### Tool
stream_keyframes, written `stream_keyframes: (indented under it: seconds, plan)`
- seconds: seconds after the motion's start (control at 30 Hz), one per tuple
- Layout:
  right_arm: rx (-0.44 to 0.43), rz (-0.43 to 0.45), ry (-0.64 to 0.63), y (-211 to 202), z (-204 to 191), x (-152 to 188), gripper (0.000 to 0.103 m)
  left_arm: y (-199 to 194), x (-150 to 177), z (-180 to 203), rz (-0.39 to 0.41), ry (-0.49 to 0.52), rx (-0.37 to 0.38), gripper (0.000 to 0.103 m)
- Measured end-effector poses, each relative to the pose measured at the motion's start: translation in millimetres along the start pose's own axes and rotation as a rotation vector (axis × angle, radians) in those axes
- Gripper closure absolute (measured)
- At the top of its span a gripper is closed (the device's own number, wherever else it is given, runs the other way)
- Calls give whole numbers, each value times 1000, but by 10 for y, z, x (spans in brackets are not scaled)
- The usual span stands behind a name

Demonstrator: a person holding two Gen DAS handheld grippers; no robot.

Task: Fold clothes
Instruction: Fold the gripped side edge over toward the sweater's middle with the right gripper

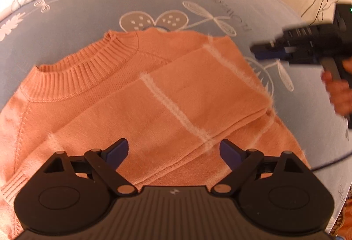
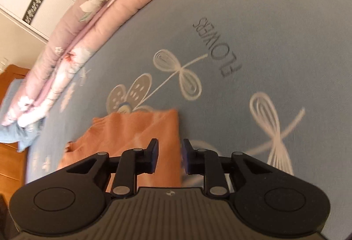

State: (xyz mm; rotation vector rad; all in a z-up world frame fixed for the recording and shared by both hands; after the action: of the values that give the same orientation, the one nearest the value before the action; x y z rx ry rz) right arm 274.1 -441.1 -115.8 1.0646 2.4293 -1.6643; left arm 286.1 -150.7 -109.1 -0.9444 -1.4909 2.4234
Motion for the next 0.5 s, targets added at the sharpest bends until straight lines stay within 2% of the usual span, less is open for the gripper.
stream_keyframes:
  seconds: [0.1, 0.17, 0.23, 0.27, 0.3, 0.4, 0.5]
  plan:
    - [-76, -20, -60, -142, -81, 236, 79, -83, -4, -38, 56, -19, -13, 13]
    - [-110, -66, -117, -111, -181, 366, 86, -19, 1, -99, 43, -46, -38, 13]
    - [-52, -99, -206, -14, -267, 475, 88, 48, 12, -144, 32, -66, -49, 13]
    - [-1, -101, -264, 35, -284, 522, 102, 82, 20, -158, 28, -72, -46, 13]
    - [29, -93, -297, 58, -265, 546, 103, 131, 30, -161, 14, -71, -51, 13]
    - [23, -96, -257, 54, -185, 507, 103, 243, 67, -89, -10, -22, -90, 11]
    - [108, -46, -371, -95, -403, 539, 103, 278, 72, -7, -20, 15, -119, 10]
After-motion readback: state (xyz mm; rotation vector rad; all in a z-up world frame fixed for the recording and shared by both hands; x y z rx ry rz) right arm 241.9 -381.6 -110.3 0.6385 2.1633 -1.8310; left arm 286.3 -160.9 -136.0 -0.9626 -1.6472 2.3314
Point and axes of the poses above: each gripper's, at about its wrist camera, not at the fingertips, and y roughly the way its jaws point, z to its right, x to its underside, the point moved 1 cm from there along y, roughly the way its jaws point, and after that the axes turned 11 degrees about x, right-handed, at the moved point
